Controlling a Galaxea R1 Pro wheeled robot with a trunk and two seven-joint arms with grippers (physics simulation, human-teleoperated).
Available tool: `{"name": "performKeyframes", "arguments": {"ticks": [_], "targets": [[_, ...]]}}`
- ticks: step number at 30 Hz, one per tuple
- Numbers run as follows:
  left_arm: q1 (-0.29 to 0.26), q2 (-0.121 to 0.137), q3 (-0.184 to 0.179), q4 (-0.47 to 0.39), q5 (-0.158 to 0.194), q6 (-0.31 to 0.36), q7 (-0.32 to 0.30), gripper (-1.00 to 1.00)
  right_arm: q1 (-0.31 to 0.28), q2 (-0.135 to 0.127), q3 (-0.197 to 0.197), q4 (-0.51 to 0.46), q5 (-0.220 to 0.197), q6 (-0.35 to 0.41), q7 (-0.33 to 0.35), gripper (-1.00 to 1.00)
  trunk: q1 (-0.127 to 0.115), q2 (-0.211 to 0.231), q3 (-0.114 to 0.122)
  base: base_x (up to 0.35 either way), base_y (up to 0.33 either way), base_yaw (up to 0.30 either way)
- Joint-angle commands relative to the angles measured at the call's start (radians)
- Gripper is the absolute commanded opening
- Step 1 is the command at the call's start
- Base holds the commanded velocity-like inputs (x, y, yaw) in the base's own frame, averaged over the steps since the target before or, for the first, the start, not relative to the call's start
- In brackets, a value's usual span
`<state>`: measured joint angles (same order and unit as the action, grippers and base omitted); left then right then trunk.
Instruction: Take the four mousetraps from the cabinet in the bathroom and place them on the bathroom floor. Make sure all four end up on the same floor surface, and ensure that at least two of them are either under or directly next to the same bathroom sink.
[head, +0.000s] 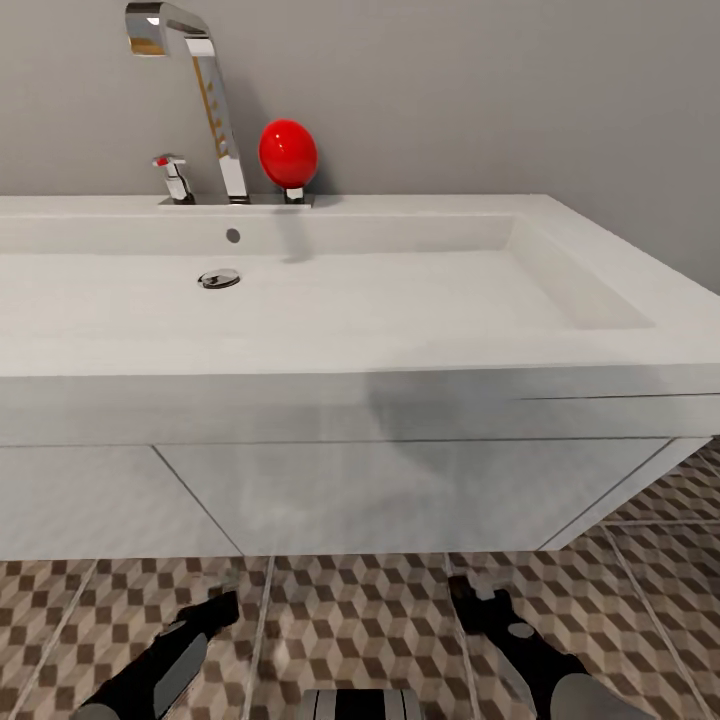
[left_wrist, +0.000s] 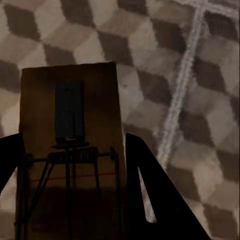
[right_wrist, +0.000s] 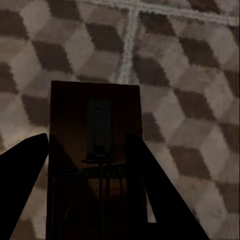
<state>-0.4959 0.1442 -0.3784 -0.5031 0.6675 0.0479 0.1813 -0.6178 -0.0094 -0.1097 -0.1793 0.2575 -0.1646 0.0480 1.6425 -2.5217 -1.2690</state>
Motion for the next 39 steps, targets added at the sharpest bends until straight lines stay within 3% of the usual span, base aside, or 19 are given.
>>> {"name": "performKeyframes", "arguments": {"ticks": [1, 8, 15, 18, 24, 39], "targets": [[-0.013, 0.002, -0.008, -0.008, 0.004, 0.007, 0.009, -1.00, 0.000, 0.000, -0.009, -0.011, 0.006, -0.003, 0.007, -1.00, 0.000, 0.000, -0.001, 0.000, 0.000, 0.000], [-0.054, -0.004, -0.008, -0.012, -0.002, 0.012, 0.017, -1.00, 0.000, -0.001, -0.009, -0.029, 0.005, -0.003, 0.003, -1.00, 0.000, 0.000, -0.001, 0.000, 0.000, 0.000], [-0.058, -0.025, -0.007, -0.004, -0.154, 0.013, 0.105, -1.00, 0.000, -0.002, -0.016, -0.031, 0.003, -0.003, -0.005, -1.00, 0.000, 0.000, -0.001, 0.000, 0.000, 0.000], [-0.058, -0.030, -0.005, -0.003, -0.175, 0.010, 0.114, -1.00, 0.000, -0.003, -0.036, -0.031, 0.003, -0.003, -0.041, -1.00, 0.000, 0.000, -0.001, 0.000, 0.000, 0.000], [-0.058, -0.027, -0.001, -0.003, -0.182, 0.010, 0.114, -1.00, 0.000, -0.002, -0.065, -0.031, 0.006, -0.003, -0.080, -1.00, 0.000, 0.000, -0.001, 0.000, 0.000, 0.000], [-0.058, -0.041, 0.009, -0.005, -0.172, 0.012, 0.114, -1.00, 0.000, -0.001, -0.066, -0.031, 0.006, -0.003, -0.080, -1.00, 0.000, 0.000, -0.001, 0.000, 0.000, 0.000]]}}
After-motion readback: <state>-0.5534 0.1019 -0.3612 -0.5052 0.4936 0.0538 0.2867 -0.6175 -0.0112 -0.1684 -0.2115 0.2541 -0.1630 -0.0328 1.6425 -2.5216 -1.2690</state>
